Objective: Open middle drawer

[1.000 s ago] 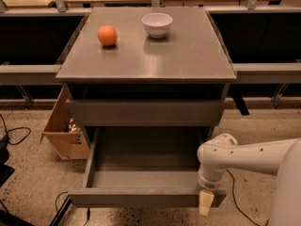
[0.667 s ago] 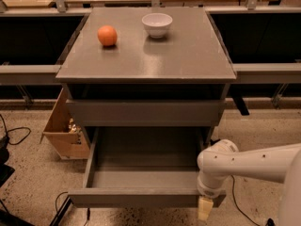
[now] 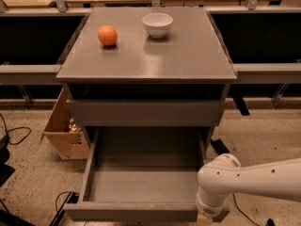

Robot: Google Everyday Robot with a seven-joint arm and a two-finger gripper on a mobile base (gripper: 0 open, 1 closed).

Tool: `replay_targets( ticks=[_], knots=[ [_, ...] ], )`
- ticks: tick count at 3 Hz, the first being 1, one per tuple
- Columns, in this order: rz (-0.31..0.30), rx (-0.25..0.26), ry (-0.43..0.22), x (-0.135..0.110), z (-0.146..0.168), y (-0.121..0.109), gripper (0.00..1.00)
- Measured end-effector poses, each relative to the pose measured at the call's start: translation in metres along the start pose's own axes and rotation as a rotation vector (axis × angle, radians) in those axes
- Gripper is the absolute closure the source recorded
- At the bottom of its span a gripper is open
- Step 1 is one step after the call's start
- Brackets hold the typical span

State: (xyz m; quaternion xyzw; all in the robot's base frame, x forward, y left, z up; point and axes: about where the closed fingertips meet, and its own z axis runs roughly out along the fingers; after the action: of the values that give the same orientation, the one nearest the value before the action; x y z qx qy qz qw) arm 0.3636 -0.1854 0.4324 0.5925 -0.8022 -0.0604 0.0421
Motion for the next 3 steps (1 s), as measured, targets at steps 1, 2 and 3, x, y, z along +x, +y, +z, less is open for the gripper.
replay_targets(
  ticks=[1,2,3],
  knots=[
    [0.000,0.000,0.000,0.000,-0.002,0.000,0.86],
    [-0.009,-0.080,-0.007,0.009,0.005,0.047,1.00],
    [-0.010,-0.112,-0.012,0.011,0.006,0.063,0.81]
  ],
)
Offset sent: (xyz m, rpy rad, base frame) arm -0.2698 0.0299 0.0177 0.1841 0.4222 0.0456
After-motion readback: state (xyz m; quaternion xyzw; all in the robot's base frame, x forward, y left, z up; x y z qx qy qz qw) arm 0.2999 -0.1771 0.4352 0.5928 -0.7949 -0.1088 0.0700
